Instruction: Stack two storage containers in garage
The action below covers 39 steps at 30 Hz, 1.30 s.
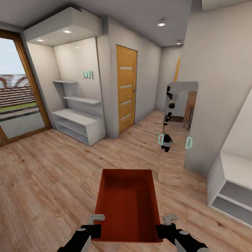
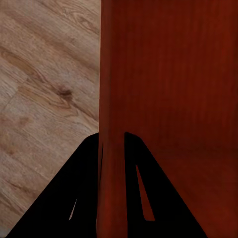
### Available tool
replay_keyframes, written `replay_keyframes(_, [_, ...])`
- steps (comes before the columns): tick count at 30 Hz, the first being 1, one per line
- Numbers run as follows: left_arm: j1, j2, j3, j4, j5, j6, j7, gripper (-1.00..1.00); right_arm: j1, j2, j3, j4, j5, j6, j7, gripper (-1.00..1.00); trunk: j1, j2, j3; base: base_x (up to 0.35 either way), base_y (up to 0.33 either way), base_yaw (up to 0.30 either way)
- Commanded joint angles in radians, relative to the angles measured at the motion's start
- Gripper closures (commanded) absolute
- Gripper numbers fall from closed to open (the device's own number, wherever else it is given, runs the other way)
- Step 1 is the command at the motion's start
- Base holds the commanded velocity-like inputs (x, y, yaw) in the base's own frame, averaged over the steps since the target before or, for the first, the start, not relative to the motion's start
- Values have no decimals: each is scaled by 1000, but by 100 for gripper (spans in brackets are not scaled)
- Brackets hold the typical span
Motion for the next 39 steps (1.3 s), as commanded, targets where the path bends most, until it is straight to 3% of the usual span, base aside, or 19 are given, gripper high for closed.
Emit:
replay_keyframes(1, [-1, 61, 47, 0, 11, 6, -1, 100, -1, -5, 14, -2, -4, -15, 33, 100, 1, -2, -2, 327, 0, 0])
replay_keyframes(39, [-1, 62, 47, 0, 12, 6, -1, 100, -1, -5, 14, -2, -4, -15, 33, 100, 1, -2, -2, 327, 9, 0])
